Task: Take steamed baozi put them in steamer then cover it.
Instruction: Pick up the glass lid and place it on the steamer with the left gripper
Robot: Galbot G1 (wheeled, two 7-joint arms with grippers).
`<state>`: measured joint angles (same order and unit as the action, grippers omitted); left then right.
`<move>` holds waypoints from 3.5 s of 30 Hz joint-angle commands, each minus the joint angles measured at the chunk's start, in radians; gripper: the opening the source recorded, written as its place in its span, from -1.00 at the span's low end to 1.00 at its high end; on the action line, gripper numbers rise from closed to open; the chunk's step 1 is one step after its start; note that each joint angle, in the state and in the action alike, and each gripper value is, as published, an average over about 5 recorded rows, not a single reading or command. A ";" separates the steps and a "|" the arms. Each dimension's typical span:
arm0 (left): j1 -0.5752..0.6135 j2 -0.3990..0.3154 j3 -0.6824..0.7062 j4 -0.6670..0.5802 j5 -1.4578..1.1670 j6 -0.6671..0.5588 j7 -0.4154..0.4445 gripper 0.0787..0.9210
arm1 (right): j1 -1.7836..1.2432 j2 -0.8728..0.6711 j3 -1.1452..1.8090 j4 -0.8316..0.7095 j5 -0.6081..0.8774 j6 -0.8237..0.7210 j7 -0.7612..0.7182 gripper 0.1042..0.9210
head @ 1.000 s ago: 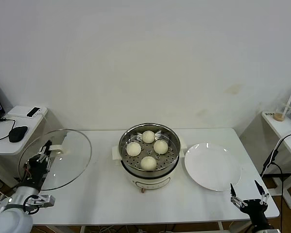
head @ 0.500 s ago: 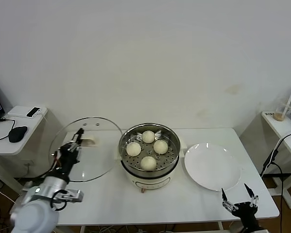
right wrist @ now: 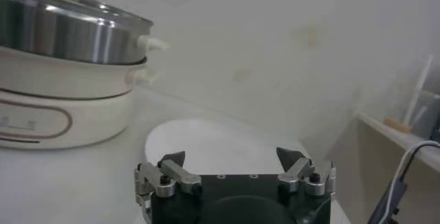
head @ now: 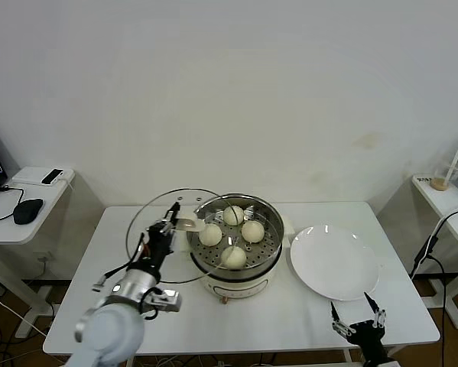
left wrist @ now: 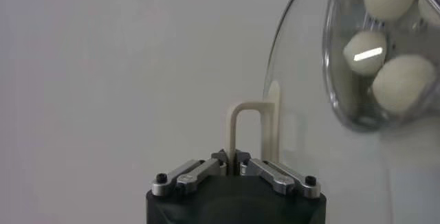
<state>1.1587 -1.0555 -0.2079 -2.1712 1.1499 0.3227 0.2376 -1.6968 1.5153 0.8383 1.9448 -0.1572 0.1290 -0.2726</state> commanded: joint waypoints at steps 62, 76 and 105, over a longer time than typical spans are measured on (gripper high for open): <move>-0.267 -0.463 0.235 0.459 0.426 0.116 0.122 -0.86 | -0.022 -0.010 -0.040 -0.046 -0.087 0.020 -0.016 0.76; -0.248 -0.476 0.231 0.459 0.398 0.118 0.109 -0.86 | -0.022 -0.020 -0.043 -0.049 -0.083 0.018 -0.015 0.76; 0.044 -0.325 0.189 0.035 0.187 0.031 -0.053 0.75 | -0.033 -0.033 -0.053 -0.047 -0.080 0.018 -0.011 0.76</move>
<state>1.0289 -1.4679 0.0237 -1.9009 1.4760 0.4199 0.3087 -1.7282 1.4857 0.7868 1.8972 -0.2427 0.1479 -0.2891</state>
